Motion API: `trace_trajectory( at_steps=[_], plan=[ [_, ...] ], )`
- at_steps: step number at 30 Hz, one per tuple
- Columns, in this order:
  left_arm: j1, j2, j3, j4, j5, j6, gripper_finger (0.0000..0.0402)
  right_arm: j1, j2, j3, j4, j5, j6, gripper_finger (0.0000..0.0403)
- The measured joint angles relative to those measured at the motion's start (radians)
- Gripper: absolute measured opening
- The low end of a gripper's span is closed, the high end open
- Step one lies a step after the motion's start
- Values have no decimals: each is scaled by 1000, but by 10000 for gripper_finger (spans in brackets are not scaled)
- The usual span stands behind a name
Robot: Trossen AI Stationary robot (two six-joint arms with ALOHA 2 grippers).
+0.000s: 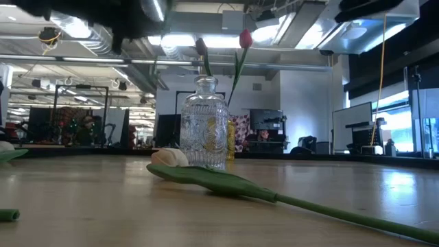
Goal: Sort flowers into vase by color
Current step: Put the dark red flower into the yellow vase
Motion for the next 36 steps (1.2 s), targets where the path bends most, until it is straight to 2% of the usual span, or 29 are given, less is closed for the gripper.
trace_trajectory(
  at_steps=[2,5,7,9,14,18,24,26,31,36],
  plan=[
    [-74,62,-50,266,-1,150,10,-21,0,-23,42,38,-21,319],
    [-96,177,-74,572,-2,288,9,-59,0,-39,94,95,-71,319],
    [-72,268,-59,698,10,328,9,-99,0,-48,148,113,-125,319],
    [-29,376,-10,770,65,336,9,-147,0,-53,229,115,-208,319],
    [94,568,197,776,47,378,9,-281,0,-55,425,39,-399,319],
    [166,619,300,720,48,367,9,-367,0,-55,480,-21,-471,319],
    [278,678,350,712,77,316,9,-444,0,-56,494,-85,-514,319],
    [301,702,368,718,139,293,9,-458,0,-56,498,-87,-525,319],
    [320,780,390,707,166,275,9,-476,0,-56,499,-89,-536,319],
    [323,788,399,699,156,299,9,-475,0,-56,511,-85,-536,319]
  ],
)
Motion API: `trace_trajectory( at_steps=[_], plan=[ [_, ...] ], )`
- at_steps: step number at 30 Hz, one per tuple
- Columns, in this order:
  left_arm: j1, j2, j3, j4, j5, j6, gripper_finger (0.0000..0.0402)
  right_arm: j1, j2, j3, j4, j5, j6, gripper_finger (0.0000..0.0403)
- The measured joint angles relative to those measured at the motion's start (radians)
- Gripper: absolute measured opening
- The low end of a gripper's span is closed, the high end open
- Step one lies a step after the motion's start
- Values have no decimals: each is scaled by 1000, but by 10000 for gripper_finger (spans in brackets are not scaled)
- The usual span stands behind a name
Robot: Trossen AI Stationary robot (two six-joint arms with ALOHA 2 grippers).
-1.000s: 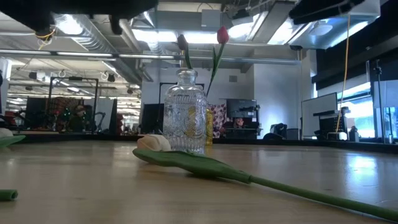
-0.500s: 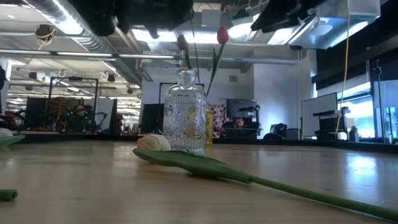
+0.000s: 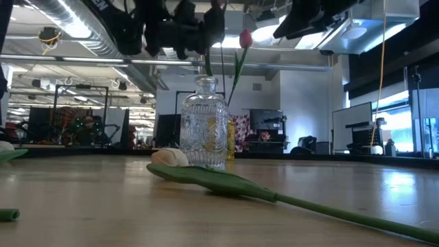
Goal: Sort flowers into vase by color
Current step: Put the dark red flower into the yellow vase
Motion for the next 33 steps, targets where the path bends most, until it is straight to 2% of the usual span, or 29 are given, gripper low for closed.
trace_trajectory(
  at_steps=[6,11,20,25,33],
  plan=[
    [4,1,0,-4,12,31,9,0,0,0,11,4,0,319],
    [9,19,0,-7,82,24,9,0,0,0,11,6,21,319],
    [32,80,0,-15,60,27,9,1,0,0,10,-39,22,319],
    [34,83,11,-145,91,-10,24,0,0,0,10,-44,21,319],
    [34,55,156,-600,97,-52,95,1,0,0,7,-70,30,319]
  ],
)
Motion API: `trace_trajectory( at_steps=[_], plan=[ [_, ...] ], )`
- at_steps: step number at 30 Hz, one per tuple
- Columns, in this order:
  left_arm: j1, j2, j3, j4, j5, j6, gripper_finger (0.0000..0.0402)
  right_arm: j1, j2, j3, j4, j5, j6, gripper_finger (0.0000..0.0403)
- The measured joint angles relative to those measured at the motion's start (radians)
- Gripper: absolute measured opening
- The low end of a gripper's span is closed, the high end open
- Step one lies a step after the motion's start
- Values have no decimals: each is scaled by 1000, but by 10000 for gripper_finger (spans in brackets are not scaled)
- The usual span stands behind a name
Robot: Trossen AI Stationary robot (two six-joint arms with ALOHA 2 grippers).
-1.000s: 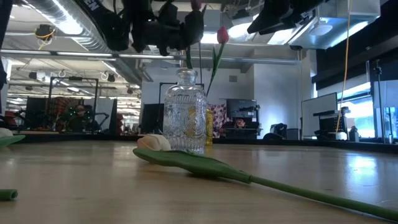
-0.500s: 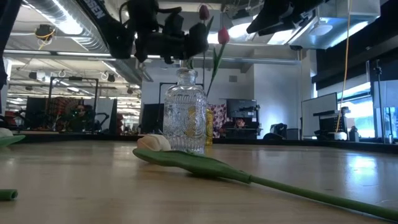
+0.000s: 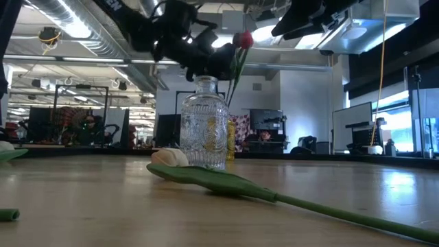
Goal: Sort flowers into vase by color
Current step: Put the dark red flower into the yellow vase, then put the red flower into the yellow vase
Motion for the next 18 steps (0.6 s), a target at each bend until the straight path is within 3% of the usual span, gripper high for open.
trace_trajectory(
  at_steps=[5,12,18],
  plan=[
    [-2,-72,74,-297,7,-23,124,0,0,0,-12,-28,18,319],
    [-45,-214,93,-517,73,-53,145,0,-5,0,-11,-44,17,319],
    [-193,-398,93,-774,82,-91,137,0,-26,1,-2,-60,-14,319]
  ],
)
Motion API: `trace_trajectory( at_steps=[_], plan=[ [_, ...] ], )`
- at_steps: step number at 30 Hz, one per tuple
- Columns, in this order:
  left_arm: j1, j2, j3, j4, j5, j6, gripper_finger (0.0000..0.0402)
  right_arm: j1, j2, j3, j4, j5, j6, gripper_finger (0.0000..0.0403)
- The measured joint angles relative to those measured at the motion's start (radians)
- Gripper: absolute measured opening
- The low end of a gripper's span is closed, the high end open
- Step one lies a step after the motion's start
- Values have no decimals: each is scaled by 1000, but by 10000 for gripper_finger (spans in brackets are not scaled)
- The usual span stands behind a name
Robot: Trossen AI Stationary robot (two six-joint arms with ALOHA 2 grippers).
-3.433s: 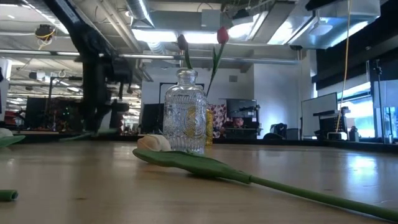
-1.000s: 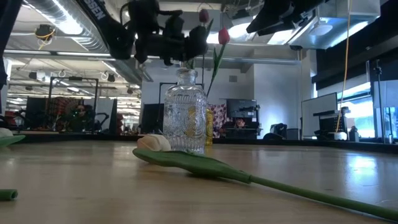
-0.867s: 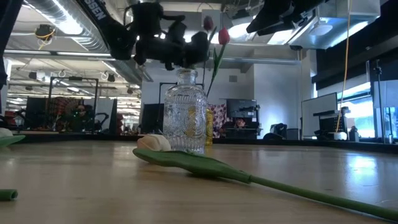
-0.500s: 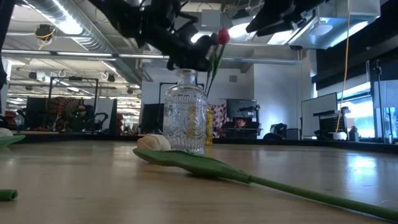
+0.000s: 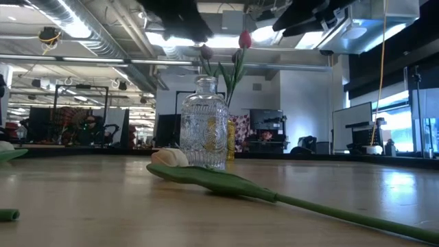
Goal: Sort flowers into vase by color
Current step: Put the red flower into the yellow vase
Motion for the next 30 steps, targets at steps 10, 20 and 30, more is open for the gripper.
trace_trajectory(
  at_steps=[10,20,30],
  plan=[
    [-508,-99,-1,-439,3,-501,133,0,-5,0,11,1,-102,319],
    [-974,30,-20,-503,0,-1435,133,5,-5,0,5,-56,-100,319],
    [-1172,213,-20,-487,230,-1979,133,214,5,0,-98,-51,51,319]
  ],
)
